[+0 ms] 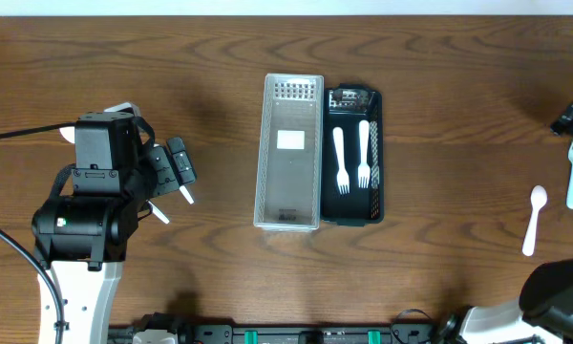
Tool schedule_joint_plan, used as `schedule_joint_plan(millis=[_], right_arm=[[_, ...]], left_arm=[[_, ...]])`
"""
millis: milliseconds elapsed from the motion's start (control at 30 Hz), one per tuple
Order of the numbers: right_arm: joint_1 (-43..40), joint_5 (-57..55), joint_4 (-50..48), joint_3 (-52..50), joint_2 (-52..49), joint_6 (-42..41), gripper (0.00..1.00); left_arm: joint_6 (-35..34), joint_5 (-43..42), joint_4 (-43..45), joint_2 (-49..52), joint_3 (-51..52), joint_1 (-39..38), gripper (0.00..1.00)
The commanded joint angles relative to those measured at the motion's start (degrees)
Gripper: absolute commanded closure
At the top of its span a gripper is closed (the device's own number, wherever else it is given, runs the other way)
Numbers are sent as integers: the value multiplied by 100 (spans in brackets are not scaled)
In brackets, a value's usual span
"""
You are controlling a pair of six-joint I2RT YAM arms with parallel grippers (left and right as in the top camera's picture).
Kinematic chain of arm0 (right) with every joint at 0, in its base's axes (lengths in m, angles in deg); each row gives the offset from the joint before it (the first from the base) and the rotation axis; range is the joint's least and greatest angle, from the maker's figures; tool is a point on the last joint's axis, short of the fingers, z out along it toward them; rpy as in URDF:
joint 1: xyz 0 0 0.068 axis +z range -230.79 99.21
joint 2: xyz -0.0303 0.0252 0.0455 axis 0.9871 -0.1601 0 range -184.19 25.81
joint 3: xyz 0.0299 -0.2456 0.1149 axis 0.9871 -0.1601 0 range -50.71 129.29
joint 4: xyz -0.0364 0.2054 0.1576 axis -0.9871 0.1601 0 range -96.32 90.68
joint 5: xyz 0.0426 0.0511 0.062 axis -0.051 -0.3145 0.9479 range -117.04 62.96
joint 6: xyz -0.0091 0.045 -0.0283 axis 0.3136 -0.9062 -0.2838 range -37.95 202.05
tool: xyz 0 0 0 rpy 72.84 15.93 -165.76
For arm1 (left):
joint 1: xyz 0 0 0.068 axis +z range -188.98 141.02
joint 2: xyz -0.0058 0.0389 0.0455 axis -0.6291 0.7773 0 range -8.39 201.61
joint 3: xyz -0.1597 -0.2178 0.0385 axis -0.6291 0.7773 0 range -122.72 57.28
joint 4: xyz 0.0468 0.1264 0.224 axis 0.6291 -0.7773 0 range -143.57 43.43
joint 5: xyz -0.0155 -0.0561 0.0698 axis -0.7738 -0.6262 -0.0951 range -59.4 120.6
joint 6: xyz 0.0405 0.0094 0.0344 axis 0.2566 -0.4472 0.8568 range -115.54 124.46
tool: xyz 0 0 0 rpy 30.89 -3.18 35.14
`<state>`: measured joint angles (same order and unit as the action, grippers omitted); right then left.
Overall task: Pack container
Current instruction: 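Release the fork and move right gripper to the white spoon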
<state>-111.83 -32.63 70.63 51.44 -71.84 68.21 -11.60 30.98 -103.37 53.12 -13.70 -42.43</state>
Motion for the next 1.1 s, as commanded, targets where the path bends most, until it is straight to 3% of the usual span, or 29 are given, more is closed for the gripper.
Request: schedule_joint_plan(millis=[0,200,667,1067], right_arm=[[-328,203,-70,-74,-396,476,1],[-461,201,-352,-269,-1021,501,1],[-457,654,-2850,-2802,-1113,1071,1],[-468,756,-3783,-3298,-1163,1480,1]], left_arm=[[98,31,-17,15,-114,-13,2],[98,31,-17,15,-114,-13,2],[98,28,-17,15,-114,-13,2],[98,28,-17,15,-114,-13,2]])
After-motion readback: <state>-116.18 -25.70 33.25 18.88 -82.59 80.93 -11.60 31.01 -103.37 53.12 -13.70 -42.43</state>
